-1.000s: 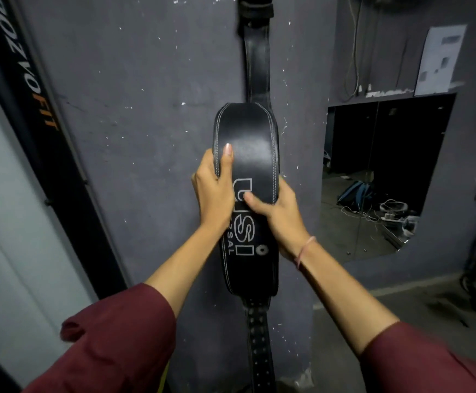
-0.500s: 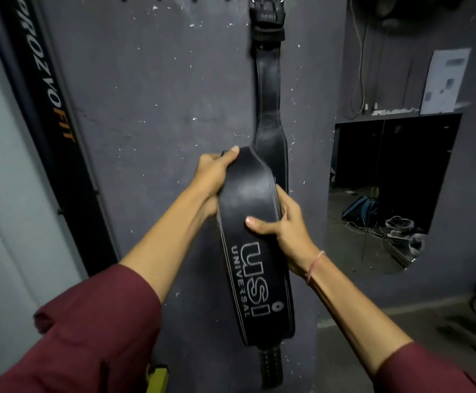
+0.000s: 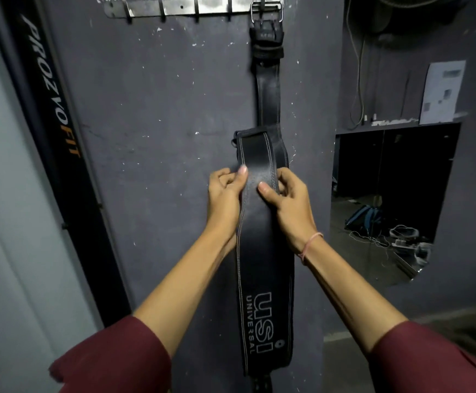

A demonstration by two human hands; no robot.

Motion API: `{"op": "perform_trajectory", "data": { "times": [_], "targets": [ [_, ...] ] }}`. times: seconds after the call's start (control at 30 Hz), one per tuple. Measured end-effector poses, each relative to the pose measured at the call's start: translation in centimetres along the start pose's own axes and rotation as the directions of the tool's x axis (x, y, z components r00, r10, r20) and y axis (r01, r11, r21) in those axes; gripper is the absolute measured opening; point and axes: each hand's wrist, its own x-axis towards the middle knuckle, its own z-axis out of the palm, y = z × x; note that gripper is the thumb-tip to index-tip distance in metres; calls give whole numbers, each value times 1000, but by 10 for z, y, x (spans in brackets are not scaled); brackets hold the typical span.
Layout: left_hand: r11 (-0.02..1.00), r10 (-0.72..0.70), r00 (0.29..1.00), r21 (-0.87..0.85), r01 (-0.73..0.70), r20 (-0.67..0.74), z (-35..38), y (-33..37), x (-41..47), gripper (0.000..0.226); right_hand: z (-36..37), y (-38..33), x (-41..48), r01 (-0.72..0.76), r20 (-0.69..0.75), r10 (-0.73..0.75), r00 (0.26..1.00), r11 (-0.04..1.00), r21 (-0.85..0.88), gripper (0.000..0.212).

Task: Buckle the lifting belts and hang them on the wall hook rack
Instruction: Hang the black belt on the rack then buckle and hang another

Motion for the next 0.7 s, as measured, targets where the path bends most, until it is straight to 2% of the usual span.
{"op": "perform_trajectory", "data": {
  "times": [0.07,0.13,0.17,0.2,0.27,0.3,0.4,0.53,0.63,0.7],
  "targets": [
    [977,-200,974,-57,206,104,1,13,13,88,2,0,-9,-4,37,3,999,999,35,12],
    [943,-306,944,-94,318,127,0,22,27,105,2,6,-16,-25,93,19,995,998,54,14],
    [929,-344,936,-113,351,77,0,23,30,106,0,9,-19,-52,113,46,993,997,55,14],
    [929,-334,943,-163,332,17,1,22,31,96,-3,12,-21,-84,133,80,988,996,28,13],
    [962,-204,973,-206,178,-108,4,16,22,44,-13,18,-27,-172,189,175,966,984,-32,13],
    [974,-146,982,-189,122,-120,6,12,16,35,-17,19,-29,-210,211,219,953,976,-64,15],
    [990,-50,994,-138,37,-93,12,4,8,49,-21,20,-25,-227,210,249,945,966,-125,27],
    [975,-120,992,-194,111,-35,19,12,12,48,-15,19,-17,-189,132,197,971,979,-72,39],
    [954,-145,989,-262,148,32,15,19,24,68,-18,33,-25,-177,105,183,978,982,-66,41],
    [972,-62,995,-230,42,-81,12,17,33,43,-16,41,-34,-205,123,215,969,975,-90,49]
  ]
}}
